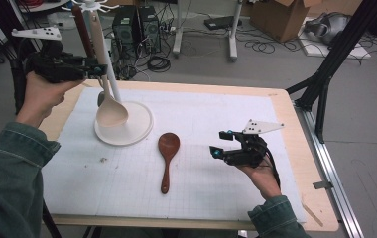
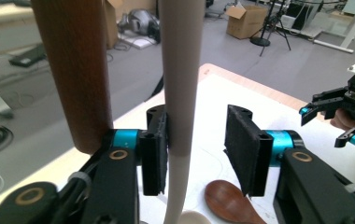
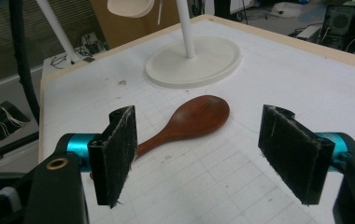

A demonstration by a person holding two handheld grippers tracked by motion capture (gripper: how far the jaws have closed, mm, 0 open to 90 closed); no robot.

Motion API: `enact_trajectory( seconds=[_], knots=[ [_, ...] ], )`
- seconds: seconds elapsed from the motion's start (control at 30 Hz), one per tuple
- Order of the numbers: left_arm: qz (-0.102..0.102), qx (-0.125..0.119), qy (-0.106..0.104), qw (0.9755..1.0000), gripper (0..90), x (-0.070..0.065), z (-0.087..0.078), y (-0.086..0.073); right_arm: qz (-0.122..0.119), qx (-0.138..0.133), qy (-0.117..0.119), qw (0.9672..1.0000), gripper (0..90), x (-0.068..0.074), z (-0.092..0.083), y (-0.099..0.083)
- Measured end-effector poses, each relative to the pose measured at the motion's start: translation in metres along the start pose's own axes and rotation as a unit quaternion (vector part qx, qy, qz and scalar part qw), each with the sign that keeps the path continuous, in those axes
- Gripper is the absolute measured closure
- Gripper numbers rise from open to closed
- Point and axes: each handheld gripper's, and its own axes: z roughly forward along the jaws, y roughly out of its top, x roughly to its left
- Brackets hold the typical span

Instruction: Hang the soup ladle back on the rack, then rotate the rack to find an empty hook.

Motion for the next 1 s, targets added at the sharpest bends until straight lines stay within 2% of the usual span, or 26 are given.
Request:
enact_trajectory(
  seconds=[0.27,0.37,0.5,0.57,0.7,1.0],
  knots=[
    [0.005,-0.012,0.004,0.9999,59.3,-0.002,-0.014,0.001,0.001,-0.002,-0.005,1.0,27.6,-0.001,-0.005,0.0],
    [0.014,-0.013,-0.002,0.9998,65.8,-0.005,-0.02,0.003,0.001,-0.002,-0.008,1.0,27.6,-0.002,-0.006,0.001],
    [0.025,-0.016,-0.018,0.9994,85.6,-0.011,-0.022,0.01,0.0,-0.002,-0.01,1.0,27.5,-0.003,-0.009,0.001],
    [0.028,-0.015,-0.02,0.9993,88.8,-0.014,-0.021,0.016,0.001,-0.001,-0.012,0.9999,27.5,-0.003,-0.01,0.001],
    [0.024,-0.031,-0.029,0.9988,89.5,-0.019,-0.019,0.028,0.002,-0.005,-0.02,0.9998,24.2,-0.004,-0.014,0.002],
    [0.023,-0.047,-0.017,0.9985,89.6,-0.03,-0.013,0.052,0.0,-0.006,-0.029,0.9996,22.5,-0.006,-0.021,0.0]
  ],
)
